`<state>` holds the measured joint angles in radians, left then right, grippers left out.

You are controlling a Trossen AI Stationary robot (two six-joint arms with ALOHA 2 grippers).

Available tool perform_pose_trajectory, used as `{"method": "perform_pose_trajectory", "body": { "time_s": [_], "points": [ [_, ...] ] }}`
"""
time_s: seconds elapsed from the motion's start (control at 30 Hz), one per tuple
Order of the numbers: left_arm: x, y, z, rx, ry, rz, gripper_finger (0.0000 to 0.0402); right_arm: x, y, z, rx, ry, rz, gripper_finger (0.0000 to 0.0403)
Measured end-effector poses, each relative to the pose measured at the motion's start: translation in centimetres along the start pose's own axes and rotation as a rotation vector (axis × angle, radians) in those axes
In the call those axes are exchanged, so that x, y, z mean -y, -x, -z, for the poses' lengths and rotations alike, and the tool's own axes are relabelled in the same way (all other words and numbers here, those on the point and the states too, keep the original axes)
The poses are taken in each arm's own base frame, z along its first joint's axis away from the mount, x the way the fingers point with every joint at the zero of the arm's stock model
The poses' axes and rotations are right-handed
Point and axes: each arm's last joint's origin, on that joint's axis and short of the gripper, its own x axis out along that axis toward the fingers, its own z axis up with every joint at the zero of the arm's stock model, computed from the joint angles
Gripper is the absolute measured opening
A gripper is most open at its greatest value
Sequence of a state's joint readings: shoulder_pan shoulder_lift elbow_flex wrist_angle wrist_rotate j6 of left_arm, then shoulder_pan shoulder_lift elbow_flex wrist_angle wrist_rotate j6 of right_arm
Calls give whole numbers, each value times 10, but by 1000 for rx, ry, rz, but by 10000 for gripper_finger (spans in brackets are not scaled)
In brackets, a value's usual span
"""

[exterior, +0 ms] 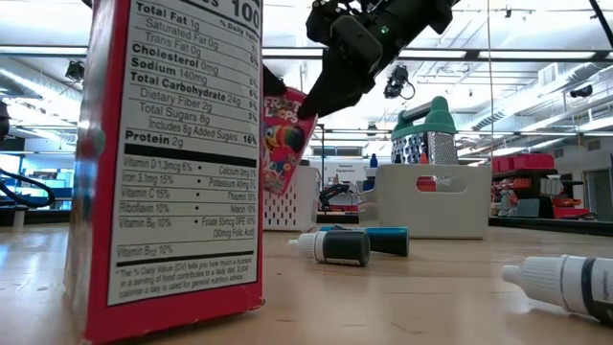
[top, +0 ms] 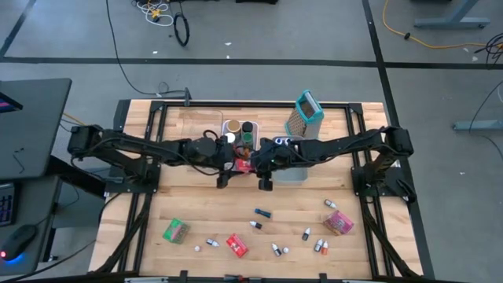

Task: Pick & Place Kitchen Items
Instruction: Put the red cereal box into the transparent bin

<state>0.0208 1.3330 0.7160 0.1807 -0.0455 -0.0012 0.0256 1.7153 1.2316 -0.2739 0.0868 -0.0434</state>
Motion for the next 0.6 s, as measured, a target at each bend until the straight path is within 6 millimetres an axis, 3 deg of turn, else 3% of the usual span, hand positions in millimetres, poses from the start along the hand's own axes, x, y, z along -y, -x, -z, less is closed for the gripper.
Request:
{"method": "perform_pose_trajectory", "body": {
  "time_s": [0.13, 0.37, 0.6],
  "points": [
    [0, -1, 0, -6, 20, -3, 280, 0, 0, 0, 1, 13, 1, 137],
    [0, -2, 2, -14, 53, -12, 209, 0, 0, 0, 4, 17, 2, 140],
    [0, -2, 2, -13, 81, -13, 155, -2, 0, 0, 4, 10, 5, 183]
  ]
}}
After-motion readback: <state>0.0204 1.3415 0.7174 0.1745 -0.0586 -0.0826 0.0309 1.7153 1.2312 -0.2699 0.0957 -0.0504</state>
